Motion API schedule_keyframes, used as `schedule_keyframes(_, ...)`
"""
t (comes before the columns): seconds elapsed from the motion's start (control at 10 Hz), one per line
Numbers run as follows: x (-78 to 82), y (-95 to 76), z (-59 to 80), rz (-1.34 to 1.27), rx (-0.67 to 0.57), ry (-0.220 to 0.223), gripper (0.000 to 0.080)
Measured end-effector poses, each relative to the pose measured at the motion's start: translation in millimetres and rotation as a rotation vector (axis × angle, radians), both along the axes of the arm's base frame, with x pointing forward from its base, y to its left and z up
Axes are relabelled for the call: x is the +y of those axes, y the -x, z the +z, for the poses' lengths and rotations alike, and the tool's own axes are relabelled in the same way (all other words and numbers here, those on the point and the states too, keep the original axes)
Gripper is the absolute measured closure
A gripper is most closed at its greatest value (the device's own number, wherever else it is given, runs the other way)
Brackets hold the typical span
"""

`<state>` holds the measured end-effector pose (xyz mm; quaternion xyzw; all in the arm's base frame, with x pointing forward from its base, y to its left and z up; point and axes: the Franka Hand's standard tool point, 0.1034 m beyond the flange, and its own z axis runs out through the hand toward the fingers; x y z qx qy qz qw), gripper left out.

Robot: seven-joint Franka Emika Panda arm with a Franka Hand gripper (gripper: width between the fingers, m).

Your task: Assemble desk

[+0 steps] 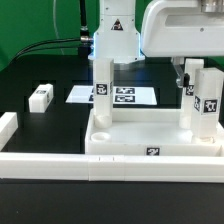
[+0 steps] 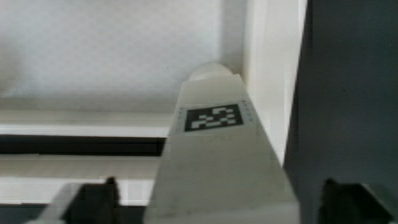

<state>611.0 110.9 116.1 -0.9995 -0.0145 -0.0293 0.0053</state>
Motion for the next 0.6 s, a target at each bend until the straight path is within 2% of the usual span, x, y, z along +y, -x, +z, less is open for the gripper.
schedule_keyframes(0.1, 0.0, 0.0, 0.0, -0.012, 0.000, -0.001, 0.0402)
schedule_keyframes(0.2, 0.1, -0.1, 0.1, -0.012, 0.000, -0.001, 0.0402)
schedule_keyframes(0.3, -0.1, -0.1, 0.0, -0.017, 0.000, -0.001, 0.0512)
schedule_keyframes(0.6, 0.0, 0.0, -0.2, -0.115, 0.001, -0.008, 0.0512)
